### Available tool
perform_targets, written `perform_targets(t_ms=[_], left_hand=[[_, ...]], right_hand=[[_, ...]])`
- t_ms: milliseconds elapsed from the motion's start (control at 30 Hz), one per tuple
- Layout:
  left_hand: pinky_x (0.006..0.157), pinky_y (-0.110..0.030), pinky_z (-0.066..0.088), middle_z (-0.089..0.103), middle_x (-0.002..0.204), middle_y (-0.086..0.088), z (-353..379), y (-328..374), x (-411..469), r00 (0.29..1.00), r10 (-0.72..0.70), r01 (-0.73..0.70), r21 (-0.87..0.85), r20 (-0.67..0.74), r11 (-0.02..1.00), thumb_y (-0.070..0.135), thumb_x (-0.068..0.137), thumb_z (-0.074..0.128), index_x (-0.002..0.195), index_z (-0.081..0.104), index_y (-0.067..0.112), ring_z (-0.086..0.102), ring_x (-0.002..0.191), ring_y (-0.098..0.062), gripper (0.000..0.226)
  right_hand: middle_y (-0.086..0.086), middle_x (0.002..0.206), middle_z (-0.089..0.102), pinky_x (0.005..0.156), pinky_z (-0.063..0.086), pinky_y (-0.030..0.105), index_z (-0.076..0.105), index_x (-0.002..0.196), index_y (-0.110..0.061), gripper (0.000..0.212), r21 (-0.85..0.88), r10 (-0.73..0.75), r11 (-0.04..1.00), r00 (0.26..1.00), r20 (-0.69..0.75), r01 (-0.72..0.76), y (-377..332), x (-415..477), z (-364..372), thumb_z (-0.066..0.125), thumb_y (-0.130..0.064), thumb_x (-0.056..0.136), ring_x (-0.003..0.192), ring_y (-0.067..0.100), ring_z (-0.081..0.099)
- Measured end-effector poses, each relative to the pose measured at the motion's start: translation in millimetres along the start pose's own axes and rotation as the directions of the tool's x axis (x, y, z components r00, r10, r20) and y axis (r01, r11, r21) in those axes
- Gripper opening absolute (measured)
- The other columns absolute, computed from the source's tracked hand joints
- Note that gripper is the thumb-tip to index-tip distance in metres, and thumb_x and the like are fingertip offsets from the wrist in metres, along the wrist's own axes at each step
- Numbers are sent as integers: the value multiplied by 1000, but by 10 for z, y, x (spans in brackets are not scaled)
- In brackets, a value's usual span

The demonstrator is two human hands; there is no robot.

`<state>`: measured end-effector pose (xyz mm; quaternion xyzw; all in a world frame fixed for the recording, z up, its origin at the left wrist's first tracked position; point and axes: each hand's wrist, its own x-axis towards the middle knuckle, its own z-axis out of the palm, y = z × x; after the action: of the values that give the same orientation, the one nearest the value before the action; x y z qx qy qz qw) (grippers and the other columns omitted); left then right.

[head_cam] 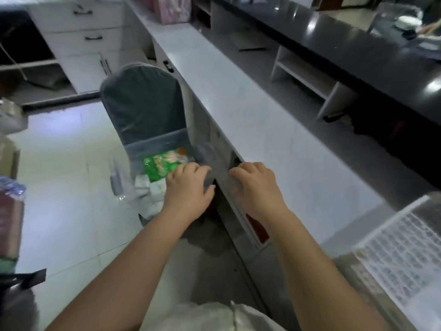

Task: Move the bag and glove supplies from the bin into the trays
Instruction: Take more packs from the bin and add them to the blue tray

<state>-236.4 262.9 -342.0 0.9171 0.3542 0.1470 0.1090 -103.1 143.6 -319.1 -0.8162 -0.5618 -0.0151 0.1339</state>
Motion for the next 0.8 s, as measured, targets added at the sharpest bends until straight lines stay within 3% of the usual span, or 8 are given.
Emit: perform_targets(t_ms=[300, 533, 700, 800], left_hand=[[90, -41, 38, 57, 120, -1, 106, -1536, 461, 958, -268, 269, 5, 104, 963, 45, 83, 58, 128, 53, 28, 48, 113, -27, 48], [94, -42, 36, 55, 125, -2, 625, -2261, 1146, 867, -458, 455, 62, 195, 888, 45, 85, 56, 130, 50, 28, 44, 118, -27, 49], [96, -42, 35, 49, 133, -2, 1103, -2601, 1570, 778, -538, 536, 104, 325, 838, 40, 85, 58, 133, 47, 27, 41, 122, -27, 51], [99, -43, 33, 47, 138, -2, 1341, -2825, 1805, 753, -576, 584, 80, 318, 808, 36, 84, 61, 135, 47, 25, 39, 125, -27, 54]], right_hand=[[-4, 129, 51, 97, 37, 39, 52, 129, -26, 47, 48, -166, 986, 959, 230, 159, -782, 1389, 828, 65, -28, 83, 120, 23, 42], [-1, 130, 51, 97, 35, 39, 52, 129, -24, 49, 110, -222, 975, 900, 376, 194, -572, 2552, 1636, 65, -26, 82, 119, 25, 41], [1, 131, 49, 99, 34, 41, 49, 131, -25, 50, 131, -241, 970, 792, 561, 203, -297, 3282, 2298, 62, -22, 83, 122, 27, 39], [1, 134, 48, 99, 35, 43, 46, 131, -25, 52, 135, -255, 966, 739, 623, 219, -160, 3634, 2630, 62, -20, 81, 122, 27, 38]])
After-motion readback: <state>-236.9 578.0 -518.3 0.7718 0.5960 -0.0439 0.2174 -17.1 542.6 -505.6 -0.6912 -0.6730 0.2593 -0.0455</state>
